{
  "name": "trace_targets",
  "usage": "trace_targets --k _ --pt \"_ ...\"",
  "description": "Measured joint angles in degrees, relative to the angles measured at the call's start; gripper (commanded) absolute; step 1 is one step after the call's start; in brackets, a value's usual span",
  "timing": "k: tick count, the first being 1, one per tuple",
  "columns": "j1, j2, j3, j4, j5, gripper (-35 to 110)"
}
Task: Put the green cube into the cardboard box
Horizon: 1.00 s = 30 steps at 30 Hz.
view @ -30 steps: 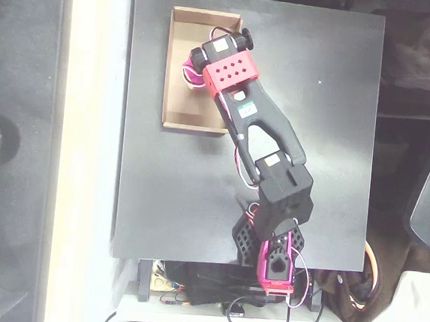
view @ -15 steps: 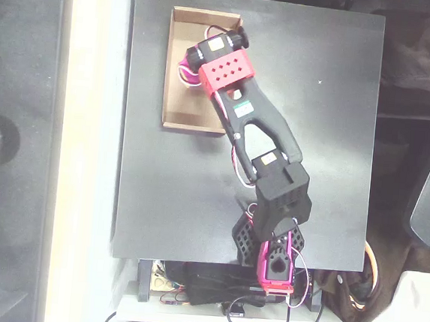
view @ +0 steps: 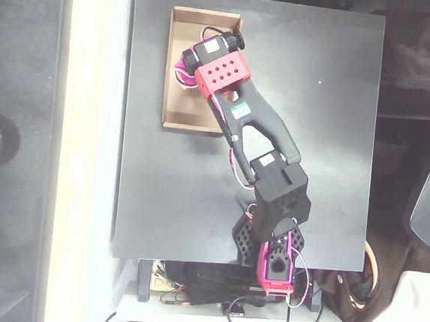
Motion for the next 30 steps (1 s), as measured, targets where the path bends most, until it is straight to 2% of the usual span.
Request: trace_targets --k 16,21,30 --pt "0.09 12.04 0.09 0.09 0.0 32" --pt "0.7 20.04 5.62 -0.35 0.0 32" --pt "6.68 36.39 22.06 -10.99 0.18 32"
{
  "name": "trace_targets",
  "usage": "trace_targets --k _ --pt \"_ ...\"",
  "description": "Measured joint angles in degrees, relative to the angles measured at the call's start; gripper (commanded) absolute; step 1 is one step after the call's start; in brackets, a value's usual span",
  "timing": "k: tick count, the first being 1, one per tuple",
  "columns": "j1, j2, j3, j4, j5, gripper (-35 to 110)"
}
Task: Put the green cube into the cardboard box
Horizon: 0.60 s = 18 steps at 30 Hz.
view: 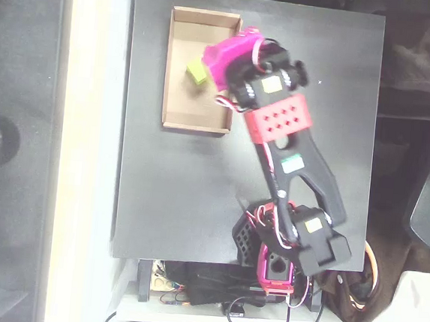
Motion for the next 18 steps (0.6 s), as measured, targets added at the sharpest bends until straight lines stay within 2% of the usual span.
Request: trace_targets --k 9,18 --pt "9.23 18.37 13.71 -5.89 -0.35 32" --pt "18.9 29.71 15.64 -7.03 -0.18 32"
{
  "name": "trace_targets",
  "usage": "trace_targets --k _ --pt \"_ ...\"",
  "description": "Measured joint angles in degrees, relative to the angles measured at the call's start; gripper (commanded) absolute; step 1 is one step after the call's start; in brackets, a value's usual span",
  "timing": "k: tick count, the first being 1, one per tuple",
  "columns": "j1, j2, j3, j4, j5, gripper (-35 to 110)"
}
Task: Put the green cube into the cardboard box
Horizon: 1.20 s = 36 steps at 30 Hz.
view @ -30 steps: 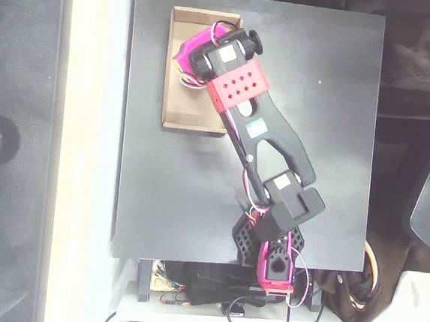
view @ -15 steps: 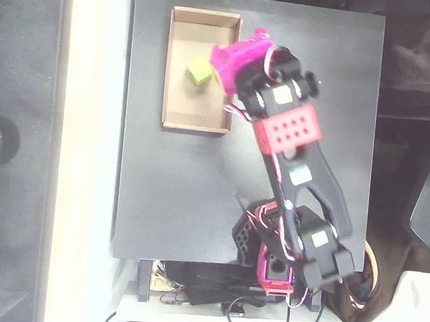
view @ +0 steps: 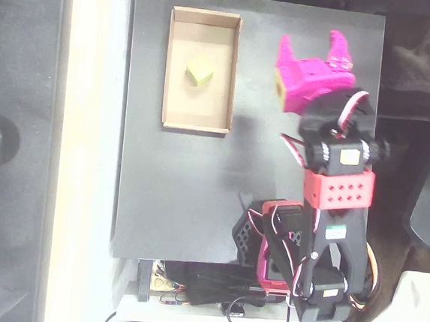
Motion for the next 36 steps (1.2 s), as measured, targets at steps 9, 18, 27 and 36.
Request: trace_targets --k 9,18,27,36 --pt "7.29 6.42 0.97 0.0 0.09 31" --pt "7.56 18.54 14.41 0.0 0.09 31" --pt "7.73 34.28 32.17 0.0 0.09 31" --pt "7.65 48.6 45.88 0.0 0.09 21"
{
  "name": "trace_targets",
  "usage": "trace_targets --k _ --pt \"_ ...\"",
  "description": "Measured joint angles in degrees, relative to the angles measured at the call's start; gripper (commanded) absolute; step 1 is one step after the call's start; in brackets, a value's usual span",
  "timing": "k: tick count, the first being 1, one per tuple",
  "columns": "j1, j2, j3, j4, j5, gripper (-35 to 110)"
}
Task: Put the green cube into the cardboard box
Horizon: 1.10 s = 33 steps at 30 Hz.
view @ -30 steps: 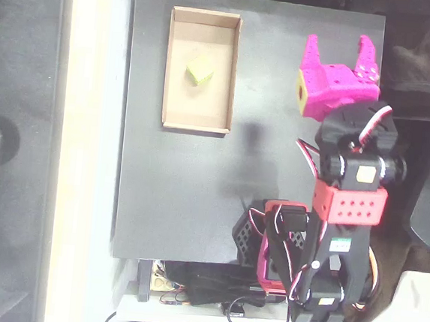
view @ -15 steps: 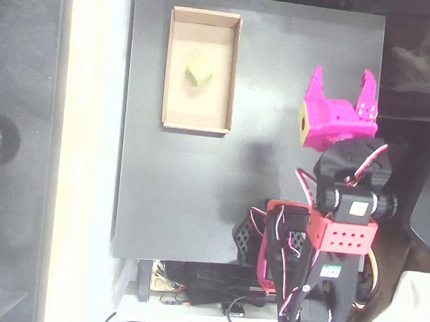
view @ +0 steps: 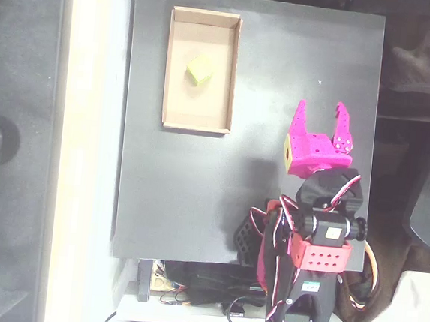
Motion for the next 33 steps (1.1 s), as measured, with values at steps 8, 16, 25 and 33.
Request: trace_targets --k 8,16,25,33 --pt "-0.18 4.75 8.61 0.0 0.0 12" --pt "-0.18 11.6 16.7 0.0 -0.35 5" --pt "-0.09 12.3 22.94 -0.18 -0.44 6" --pt "-0.18 13.1 25.14 0.0 -0.44 6"
